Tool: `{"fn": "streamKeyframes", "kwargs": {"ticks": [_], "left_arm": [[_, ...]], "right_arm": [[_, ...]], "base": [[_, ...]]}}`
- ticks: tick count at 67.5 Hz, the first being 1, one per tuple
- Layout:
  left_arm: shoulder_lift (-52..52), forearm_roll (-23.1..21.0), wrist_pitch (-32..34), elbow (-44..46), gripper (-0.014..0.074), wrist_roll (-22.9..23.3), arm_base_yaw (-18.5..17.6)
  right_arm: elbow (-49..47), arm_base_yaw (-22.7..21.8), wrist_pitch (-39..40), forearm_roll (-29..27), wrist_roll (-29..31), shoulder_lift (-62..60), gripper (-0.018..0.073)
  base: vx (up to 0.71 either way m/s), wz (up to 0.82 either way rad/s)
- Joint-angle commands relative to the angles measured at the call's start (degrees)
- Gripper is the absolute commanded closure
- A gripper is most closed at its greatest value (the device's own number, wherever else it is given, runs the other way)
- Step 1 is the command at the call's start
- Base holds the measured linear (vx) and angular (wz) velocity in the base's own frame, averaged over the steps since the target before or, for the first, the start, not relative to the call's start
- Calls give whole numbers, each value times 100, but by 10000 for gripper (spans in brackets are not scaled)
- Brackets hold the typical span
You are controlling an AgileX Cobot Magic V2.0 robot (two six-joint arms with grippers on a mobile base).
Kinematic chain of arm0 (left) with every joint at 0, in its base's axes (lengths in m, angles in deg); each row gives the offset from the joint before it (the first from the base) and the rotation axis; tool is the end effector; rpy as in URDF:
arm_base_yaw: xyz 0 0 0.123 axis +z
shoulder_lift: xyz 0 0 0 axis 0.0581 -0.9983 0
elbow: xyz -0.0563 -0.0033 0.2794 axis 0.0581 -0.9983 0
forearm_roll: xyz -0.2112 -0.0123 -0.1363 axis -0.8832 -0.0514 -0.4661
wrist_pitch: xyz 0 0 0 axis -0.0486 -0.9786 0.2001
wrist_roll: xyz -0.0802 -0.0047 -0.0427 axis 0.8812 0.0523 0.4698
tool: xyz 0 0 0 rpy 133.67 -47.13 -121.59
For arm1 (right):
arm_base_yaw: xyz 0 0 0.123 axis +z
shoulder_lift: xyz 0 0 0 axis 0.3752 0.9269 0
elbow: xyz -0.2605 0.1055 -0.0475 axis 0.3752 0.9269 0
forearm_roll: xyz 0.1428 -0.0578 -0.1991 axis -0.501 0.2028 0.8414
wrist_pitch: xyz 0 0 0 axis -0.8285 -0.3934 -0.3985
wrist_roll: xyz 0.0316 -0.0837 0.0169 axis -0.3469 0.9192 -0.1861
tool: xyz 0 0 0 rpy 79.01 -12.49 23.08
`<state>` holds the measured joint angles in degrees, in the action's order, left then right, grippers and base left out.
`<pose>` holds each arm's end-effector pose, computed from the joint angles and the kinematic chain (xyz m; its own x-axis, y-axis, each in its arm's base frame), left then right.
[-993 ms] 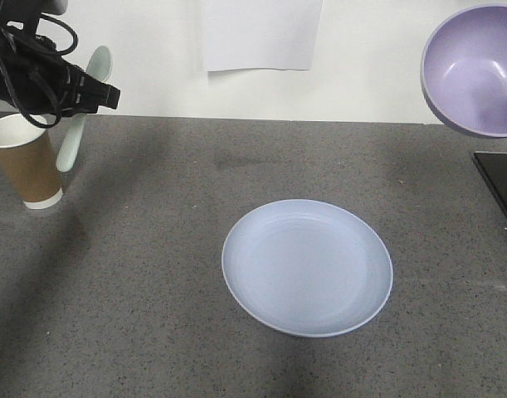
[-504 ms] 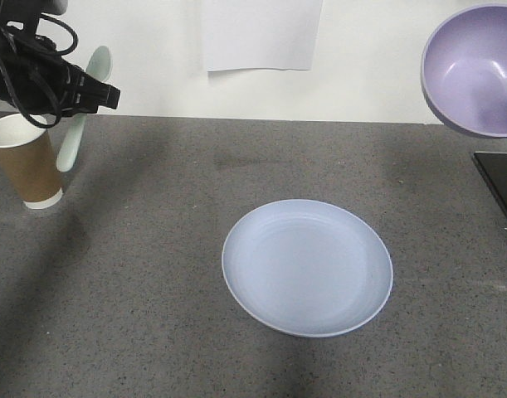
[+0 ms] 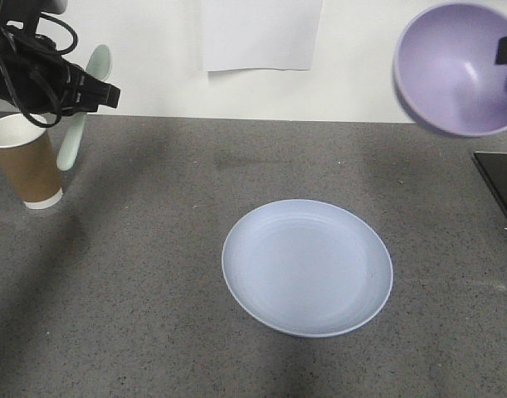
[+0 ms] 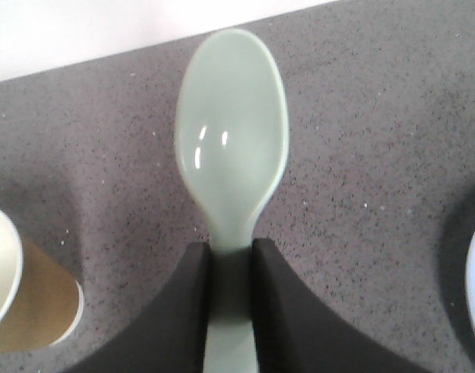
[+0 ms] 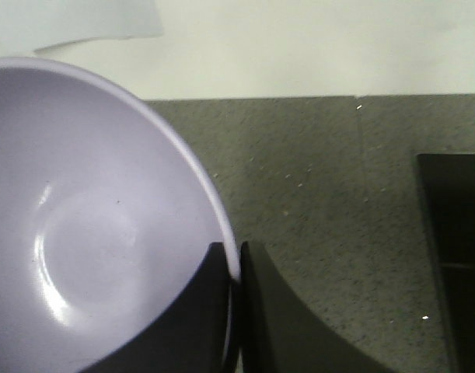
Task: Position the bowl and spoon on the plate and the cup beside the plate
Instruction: 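Move the lilac bowl with the right gripper over the plate and lower it, then open the right gripper and lift it away from the bowl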
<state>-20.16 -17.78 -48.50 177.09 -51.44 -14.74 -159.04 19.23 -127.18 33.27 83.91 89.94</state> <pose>0.3491 -0.0761 0.3847 -0.6683 0.1584 -0.7268 0.2565 0.9662 -0.0253 0.2658 0.0039 0.4240 -0.5962 0.1037 -0.7961 -0.0563 0.9838 0.1703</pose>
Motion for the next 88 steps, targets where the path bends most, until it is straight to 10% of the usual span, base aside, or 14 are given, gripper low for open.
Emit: {"fn": "streamKeyframes", "kwargs": {"ticks": [1,58,88], "left_arm": [[227,-64,673,135,603,-6,-27],[227,-720,895,135,603,95,-27],[227,-813,740,135,602,75,-27]], "right_arm": [[-173,-23,-1,-610,522,89,561],[-173,1884,-677,64,655,2569,535],[-173,2100,-364,159,725,2753,272]], "base": [[0,0],[0,0],[0,0]]}}
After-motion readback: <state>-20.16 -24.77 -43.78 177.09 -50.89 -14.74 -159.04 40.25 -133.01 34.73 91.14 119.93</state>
